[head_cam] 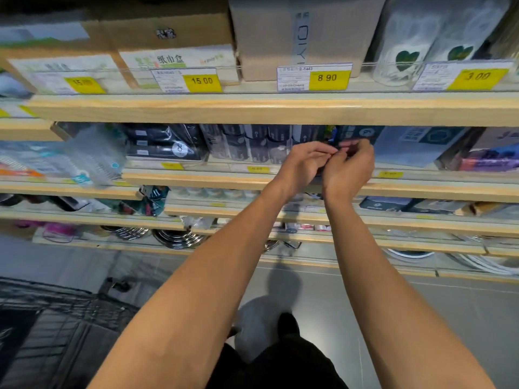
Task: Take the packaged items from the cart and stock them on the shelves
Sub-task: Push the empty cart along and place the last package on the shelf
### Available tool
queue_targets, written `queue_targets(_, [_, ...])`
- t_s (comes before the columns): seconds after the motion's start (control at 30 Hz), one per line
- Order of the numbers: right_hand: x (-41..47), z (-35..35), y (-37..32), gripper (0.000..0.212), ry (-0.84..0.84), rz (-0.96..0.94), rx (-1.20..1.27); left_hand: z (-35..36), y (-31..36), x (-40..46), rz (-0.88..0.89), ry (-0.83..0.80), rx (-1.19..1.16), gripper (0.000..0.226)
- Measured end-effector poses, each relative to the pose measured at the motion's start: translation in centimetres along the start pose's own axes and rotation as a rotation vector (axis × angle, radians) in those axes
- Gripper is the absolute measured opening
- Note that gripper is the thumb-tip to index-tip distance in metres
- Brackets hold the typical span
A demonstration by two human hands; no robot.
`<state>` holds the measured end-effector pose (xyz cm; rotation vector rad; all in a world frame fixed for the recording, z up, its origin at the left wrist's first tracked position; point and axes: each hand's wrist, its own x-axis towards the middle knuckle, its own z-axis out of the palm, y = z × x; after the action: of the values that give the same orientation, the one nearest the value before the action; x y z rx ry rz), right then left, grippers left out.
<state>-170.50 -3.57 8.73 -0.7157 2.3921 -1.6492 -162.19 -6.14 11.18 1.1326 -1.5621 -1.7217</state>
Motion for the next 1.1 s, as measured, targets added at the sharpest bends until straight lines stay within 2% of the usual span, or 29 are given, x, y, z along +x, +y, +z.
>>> queue_targets(0.07, [-2.8,1.5,-1.3,0.018,-0.039,-0.061,0.074,-2.8,-0.3,-1.7,0.028,0.065,-0.018,0.022])
queue_targets(0.17, [-8.1,4.3,-3.0,0.014,-0.119,-0.148,0.216,-8.5,-1.1,-4.6,0.038,0.315,0.022,0.020])
queue_targets(0.27, [-13.2,8.3,-4.1,0.016,-0.408,-0.130,0.305,-16.0,-2.4,-7.0,0.043,0.597,-0.066,0.026])
queue_targets(0.33, [-15.9,10.6,-4.7,0.015,-0.573,-0.265,0.241,-21.1,-3.2,-7.7,0.020,0.791,-0.095,0.019])
queue_targets(0.4, [-17.8,12.7,-5.7,0.012,-0.631,-0.376,0.154,-25.4,-3.6,-8.1,-0.021,0.913,-0.132,0.008])
queue_targets(0.5, [-20.1,15.3,-8.1,0.022,-0.664,-0.353,0.058,-30.7,-4.2,-8.3,-0.031,0.921,-0.123,0.006])
queue_targets(0.6, [-24.0,18.1,-10.2,0.015,-0.724,-0.359,0.007,-35.3,-6.1,-9.9,-0.040,0.924,-0.078,0.007])
queue_targets(0.7, [-29.2,21.0,-11.5,0.008,-0.835,-0.334,-0.013,-39.6,-7.9,-12.9,-0.074,0.951,-0.139,0.006])
queue_targets(0.8, [-34.0,23.9,-12.1,0.013,-0.921,-0.286,-0.011,-44.9,-9.6,-15.6,-0.101,1.020,-0.227,0.009])
queue_targets(0.9, [-37.2,26.4,-12.7,0.021,-0.859,-0.218,-0.040,-50.7,-10.9,-17.4,-0.153,1.046,-0.260,0.019])
queue_targets(0.97, [-38.3,27.4,-13.0,0.023,-0.790,-0.234,-0.076,-53.3,-11.6,-17.5,-0.228,0.963,-0.208,0.027])
queue_targets(1.1, [-38.3,29.7,-14.0,0.035,-0.617,-0.301,-0.119,-55.6,-13.5,-16.2,-0.322,0.742,0.004,0.058])
